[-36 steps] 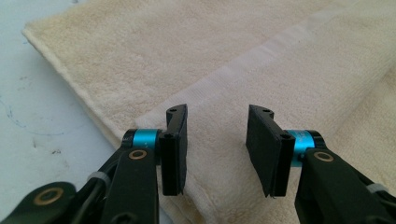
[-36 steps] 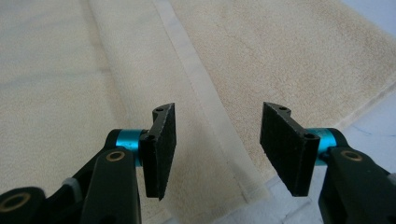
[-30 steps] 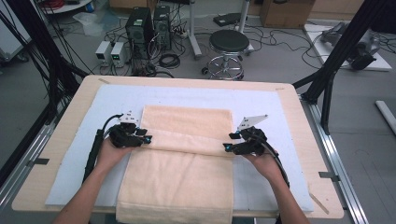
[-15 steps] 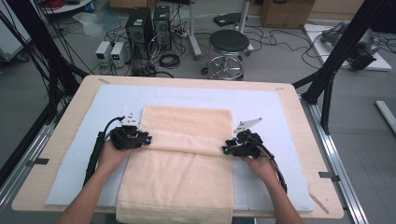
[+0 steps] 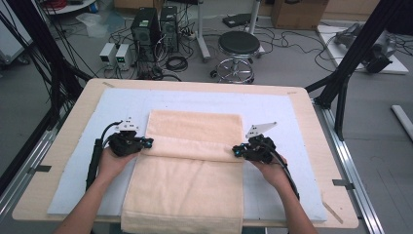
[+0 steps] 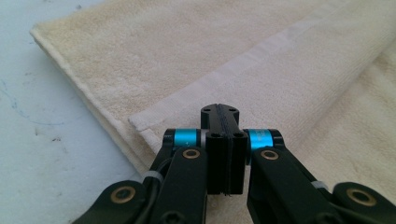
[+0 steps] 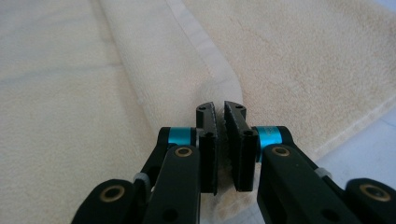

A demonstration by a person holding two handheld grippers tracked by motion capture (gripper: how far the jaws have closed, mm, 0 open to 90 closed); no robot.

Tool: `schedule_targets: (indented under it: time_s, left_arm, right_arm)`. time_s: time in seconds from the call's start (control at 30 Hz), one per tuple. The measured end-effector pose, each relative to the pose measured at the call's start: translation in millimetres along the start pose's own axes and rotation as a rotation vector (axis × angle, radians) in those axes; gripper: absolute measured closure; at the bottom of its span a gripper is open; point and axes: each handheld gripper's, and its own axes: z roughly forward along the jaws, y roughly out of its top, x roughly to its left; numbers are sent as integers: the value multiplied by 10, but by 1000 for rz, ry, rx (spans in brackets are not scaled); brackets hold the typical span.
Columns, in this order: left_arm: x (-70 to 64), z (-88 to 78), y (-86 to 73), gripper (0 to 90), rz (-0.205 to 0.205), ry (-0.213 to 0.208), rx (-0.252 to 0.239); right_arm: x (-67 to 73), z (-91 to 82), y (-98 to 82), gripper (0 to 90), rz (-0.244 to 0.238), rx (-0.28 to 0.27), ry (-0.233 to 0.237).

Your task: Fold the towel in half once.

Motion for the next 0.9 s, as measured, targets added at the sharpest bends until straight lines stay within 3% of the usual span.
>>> schedule_targets:
  time_s: [0.2, 0.43, 0.63, 0.9]
  left_arm:
    - [-112, -175, 30, 893, 37, 0, -26]
    - [-339, -492, 9, 894, 97, 9, -82]
    - [-528, -787, -120, 894, 115, 15, -137]
    - [-970, -1273, -437, 896, 173, 7, -161]
  right_arm:
    - [88, -107, 40, 840, -26, -29, 11]
    - [255, -302, 149, 843, -81, -66, 23]
    - [513, -475, 175, 844, -133, -101, 43]
    - [984, -767, 64, 844, -199, -132, 89]
